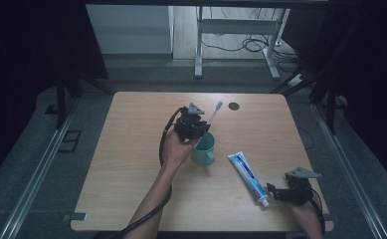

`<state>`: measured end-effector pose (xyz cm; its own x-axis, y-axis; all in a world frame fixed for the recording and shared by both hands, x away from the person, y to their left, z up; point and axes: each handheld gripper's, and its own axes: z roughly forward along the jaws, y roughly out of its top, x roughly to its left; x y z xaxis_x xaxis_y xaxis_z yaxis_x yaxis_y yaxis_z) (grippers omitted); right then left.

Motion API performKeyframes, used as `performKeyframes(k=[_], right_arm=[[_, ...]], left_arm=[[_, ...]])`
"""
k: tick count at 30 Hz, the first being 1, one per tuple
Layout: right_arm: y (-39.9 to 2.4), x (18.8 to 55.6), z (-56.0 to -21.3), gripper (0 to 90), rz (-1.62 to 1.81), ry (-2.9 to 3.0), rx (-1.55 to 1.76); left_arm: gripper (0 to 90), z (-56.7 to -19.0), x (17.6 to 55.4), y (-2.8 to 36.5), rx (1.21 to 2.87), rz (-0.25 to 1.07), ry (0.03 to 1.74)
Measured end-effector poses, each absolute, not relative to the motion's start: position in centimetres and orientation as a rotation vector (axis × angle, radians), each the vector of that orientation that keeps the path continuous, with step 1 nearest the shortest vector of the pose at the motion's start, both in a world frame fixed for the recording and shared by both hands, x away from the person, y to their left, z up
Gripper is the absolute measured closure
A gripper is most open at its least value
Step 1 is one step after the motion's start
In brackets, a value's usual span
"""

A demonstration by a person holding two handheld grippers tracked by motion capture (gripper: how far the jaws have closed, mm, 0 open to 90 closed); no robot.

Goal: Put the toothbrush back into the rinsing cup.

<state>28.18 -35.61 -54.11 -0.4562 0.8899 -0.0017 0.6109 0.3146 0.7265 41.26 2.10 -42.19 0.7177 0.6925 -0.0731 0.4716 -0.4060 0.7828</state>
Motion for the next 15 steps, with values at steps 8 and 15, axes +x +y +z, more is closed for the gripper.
performKeyframes(k=[8, 15], right_arm=[[-35.6, 28.2, -54.1, 12.2, 0.939, 2.183, 1.333], [-35.6, 28.2, -54.1, 12.2, 0.939, 2.183, 1.333]], left_arm=[[78.1, -43.0, 41.2, 2.0, 2.090, 0.321, 0.887], [77.9, -43.7, 41.2, 1.9, 2.100, 0.310, 0.896]])
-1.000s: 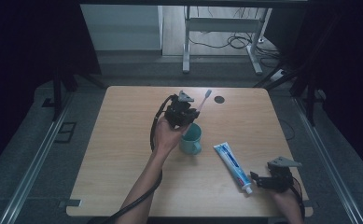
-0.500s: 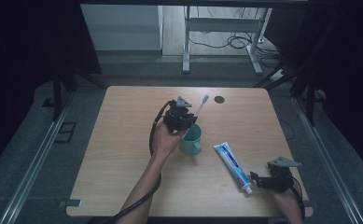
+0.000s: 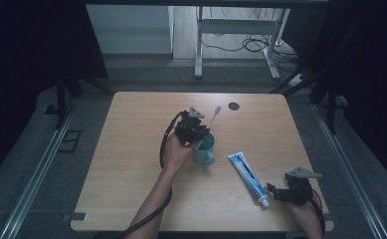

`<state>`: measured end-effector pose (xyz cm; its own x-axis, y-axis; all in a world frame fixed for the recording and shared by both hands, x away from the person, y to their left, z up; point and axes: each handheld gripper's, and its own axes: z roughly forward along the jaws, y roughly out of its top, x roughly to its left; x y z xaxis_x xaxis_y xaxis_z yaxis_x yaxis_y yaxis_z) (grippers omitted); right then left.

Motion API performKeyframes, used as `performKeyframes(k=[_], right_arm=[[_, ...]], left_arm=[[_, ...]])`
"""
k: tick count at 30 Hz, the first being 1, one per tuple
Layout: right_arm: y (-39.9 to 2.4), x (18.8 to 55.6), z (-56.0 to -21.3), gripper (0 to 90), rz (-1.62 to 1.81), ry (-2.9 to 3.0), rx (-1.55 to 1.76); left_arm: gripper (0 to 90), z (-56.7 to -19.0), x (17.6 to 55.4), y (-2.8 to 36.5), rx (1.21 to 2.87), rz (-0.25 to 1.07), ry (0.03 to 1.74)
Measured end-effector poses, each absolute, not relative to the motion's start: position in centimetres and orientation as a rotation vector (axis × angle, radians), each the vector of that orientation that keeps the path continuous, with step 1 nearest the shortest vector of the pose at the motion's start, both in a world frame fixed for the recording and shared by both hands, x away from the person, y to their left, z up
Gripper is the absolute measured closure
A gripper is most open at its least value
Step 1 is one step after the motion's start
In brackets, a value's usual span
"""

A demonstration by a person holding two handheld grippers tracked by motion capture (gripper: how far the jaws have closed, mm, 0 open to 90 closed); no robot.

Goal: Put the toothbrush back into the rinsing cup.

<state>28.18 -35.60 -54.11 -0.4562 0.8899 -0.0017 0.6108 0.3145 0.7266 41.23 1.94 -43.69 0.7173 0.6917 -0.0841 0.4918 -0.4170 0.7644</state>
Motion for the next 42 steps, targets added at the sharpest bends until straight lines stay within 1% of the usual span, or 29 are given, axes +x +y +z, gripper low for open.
performKeyframes(k=[15, 17, 21, 34, 35, 36, 37, 38, 39, 40, 42], right_arm=[[-35.6, 28.2, -54.1, 12.2, 0.939, 2.183, 1.335], [-35.6, 28.2, -54.1, 12.2, 0.938, 2.183, 1.335], [-35.6, 28.2, -54.1, 12.2, 0.939, 2.183, 1.335], [-35.6, 28.2, -54.1, 12.2, 0.938, 2.183, 1.335], [-35.6, 28.2, -54.1, 12.2, 0.938, 2.183, 1.335], [-35.6, 28.2, -54.1, 12.2, 0.938, 2.183, 1.335], [-35.6, 28.2, -54.1, 12.2, 0.938, 2.183, 1.335], [-35.6, 28.2, -54.1, 12.2, 0.938, 2.183, 1.335], [-35.6, 28.2, -54.1, 12.2, 0.938, 2.183, 1.335], [-35.6, 28.2, -54.1, 12.2, 0.938, 2.183, 1.335], [-35.6, 28.2, -54.1, 12.2, 0.938, 2.183, 1.335]], left_arm=[[77.6, -44.8, 41.1, 2.0, 2.122, 0.287, 0.913], [79.2, -45.1, 41.1, 2.0, 2.133, 0.289, 0.916], [79.3, -45.4, 41.2, 2.0, 2.133, 0.282, 0.928], [79.7, -45.5, 41.1, 2.1, 2.137, 0.286, 0.923], [78.9, -45.4, 41.1, 2.2, 2.132, 0.284, 0.925], [74.9, -45.2, 41.0, 2.2, 2.127, 0.290, 0.926], [72.9, -45.2, 41.0, 2.2, 2.127, 0.290, 0.926], [72.9, -45.1, 40.9, 2.3, 2.123, 0.296, 0.926], [70.5, -45.0, 40.8, 2.4, 2.122, 0.303, 0.926], [64.6, -44.9, 40.7, 2.5, 2.114, 0.314, 0.929], [60.6, -44.8, 40.6, 2.6, 2.110, 0.316, 0.932]])
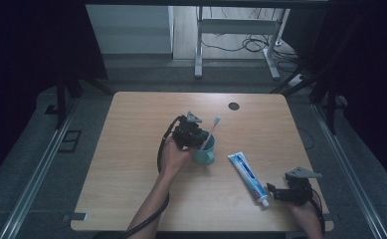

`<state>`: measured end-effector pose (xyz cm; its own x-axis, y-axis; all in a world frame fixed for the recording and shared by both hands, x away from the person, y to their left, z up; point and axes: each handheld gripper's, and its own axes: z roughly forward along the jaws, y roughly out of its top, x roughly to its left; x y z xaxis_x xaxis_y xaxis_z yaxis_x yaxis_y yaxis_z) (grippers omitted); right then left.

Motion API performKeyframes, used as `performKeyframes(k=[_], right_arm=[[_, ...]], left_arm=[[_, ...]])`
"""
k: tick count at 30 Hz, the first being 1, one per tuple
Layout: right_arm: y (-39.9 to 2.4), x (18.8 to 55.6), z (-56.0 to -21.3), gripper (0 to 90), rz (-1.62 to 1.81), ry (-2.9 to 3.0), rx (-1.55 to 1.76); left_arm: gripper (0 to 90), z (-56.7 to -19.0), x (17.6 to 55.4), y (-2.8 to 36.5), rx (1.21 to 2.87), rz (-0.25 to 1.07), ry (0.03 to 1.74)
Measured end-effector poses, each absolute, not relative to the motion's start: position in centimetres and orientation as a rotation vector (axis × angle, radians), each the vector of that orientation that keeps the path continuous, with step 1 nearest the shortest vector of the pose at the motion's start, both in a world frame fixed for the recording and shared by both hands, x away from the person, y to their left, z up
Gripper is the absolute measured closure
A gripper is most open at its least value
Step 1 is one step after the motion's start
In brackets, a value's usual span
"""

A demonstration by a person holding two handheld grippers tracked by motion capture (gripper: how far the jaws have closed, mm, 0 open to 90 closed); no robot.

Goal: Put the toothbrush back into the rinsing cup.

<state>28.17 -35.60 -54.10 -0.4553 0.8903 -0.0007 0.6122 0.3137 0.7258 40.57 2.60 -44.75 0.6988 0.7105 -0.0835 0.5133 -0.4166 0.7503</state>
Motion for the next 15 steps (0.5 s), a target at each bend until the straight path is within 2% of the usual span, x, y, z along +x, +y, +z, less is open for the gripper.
performKeyframes(k=[6, 15], right_arm=[[-35.6, 28.2, -54.1, 12.2, 0.938, 2.183, 1.334], [-35.6, 28.2, -54.1, 12.2, 0.938, 2.183, 1.334]], left_arm=[[50.6, -44.1, 40.1, 3.1, 2.105, 0.300, 0.926], [40.6, -43.5, 39.2, 3.5, 2.112, 0.291, 0.899]])
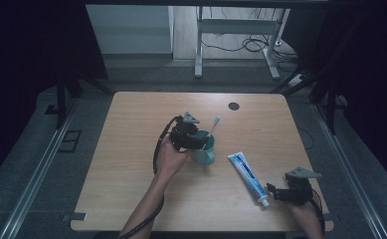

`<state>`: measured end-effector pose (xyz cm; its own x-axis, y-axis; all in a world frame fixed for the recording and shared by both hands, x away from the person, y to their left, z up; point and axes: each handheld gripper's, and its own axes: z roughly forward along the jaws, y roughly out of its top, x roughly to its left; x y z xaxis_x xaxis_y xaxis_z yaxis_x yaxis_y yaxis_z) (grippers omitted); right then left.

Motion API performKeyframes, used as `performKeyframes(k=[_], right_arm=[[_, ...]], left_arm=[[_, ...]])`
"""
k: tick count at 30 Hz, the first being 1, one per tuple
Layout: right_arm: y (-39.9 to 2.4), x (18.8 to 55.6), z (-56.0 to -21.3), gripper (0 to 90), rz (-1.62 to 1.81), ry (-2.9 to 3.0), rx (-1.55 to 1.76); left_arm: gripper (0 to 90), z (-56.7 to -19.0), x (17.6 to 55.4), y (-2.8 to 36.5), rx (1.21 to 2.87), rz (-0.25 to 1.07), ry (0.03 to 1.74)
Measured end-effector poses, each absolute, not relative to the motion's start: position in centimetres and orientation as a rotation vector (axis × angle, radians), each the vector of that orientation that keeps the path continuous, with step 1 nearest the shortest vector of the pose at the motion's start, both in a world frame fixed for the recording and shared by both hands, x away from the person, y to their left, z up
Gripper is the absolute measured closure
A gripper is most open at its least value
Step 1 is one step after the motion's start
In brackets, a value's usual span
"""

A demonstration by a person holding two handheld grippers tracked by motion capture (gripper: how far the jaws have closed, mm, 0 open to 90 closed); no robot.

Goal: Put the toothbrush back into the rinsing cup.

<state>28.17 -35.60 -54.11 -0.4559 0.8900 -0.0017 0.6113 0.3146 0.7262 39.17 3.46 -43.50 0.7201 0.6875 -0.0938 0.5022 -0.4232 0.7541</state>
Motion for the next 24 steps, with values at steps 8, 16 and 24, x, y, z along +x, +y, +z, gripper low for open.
performKeyframes(k=[8, 16, 24], right_arm=[[-35.6, 28.2, -54.1, 12.2, 0.938, 2.184, 1.333], [-35.6, 28.2, -54.1, 12.4, 0.937, 2.183, 1.333], [-35.6, 28.1, -54.1, 13.3, 0.935, 2.181, 1.332]], left_arm=[[32.8, -43.3, 38.1, 4.4, 2.108, 0.275, 0.896], [28.3, -43.2, 36.9, 5.3, 2.116, 0.275, 0.893], [25.8, -43.4, 35.8, 5.9, 2.134, 0.276, 0.889]])
